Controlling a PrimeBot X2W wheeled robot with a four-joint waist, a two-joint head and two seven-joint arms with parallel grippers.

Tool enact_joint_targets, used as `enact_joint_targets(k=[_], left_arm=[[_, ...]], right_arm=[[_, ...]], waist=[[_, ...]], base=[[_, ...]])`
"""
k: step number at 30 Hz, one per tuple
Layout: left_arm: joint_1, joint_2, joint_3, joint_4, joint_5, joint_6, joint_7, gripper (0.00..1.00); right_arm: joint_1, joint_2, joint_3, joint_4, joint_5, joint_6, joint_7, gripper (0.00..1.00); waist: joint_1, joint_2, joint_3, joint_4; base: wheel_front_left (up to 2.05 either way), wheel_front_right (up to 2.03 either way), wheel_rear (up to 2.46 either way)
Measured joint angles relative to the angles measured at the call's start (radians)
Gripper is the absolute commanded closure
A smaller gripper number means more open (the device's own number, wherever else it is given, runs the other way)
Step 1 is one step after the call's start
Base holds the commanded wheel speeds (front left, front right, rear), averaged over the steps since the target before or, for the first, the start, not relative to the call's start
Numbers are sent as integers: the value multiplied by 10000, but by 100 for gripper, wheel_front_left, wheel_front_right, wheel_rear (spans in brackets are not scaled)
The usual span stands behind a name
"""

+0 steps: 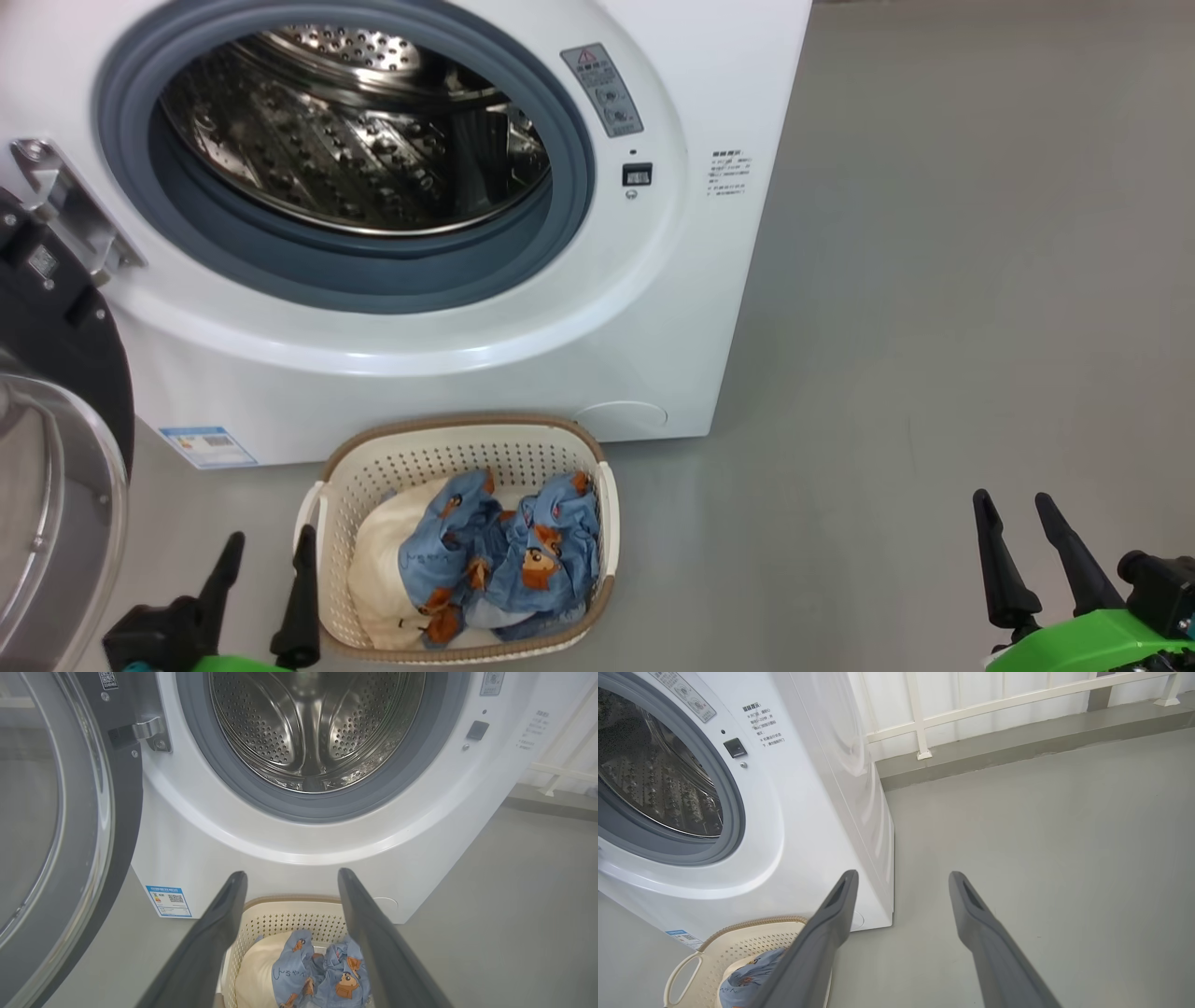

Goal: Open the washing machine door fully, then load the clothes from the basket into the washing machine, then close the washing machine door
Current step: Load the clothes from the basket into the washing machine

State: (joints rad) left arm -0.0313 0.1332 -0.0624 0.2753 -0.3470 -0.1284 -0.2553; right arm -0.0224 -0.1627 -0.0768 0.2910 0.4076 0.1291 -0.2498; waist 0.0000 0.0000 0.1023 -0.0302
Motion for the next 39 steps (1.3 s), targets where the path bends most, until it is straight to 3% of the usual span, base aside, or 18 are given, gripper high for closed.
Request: enact_joint_targets(k=[18, 39], left_arm=[[-1811, -284, -976, 2640, 79, 0, 0, 0], [-6583, 665, -3032, 6723, -309, -8, 0, 0]], right_arm=[[-977, 345, 69, -307, -90, 0, 0, 0], [-3480, 767, 376, -869, -282, 0, -2, 0]], waist=[[0, 0, 1603, -165], [0, 0, 5261, -645]], base=[[0, 0, 0], [0, 0, 0]])
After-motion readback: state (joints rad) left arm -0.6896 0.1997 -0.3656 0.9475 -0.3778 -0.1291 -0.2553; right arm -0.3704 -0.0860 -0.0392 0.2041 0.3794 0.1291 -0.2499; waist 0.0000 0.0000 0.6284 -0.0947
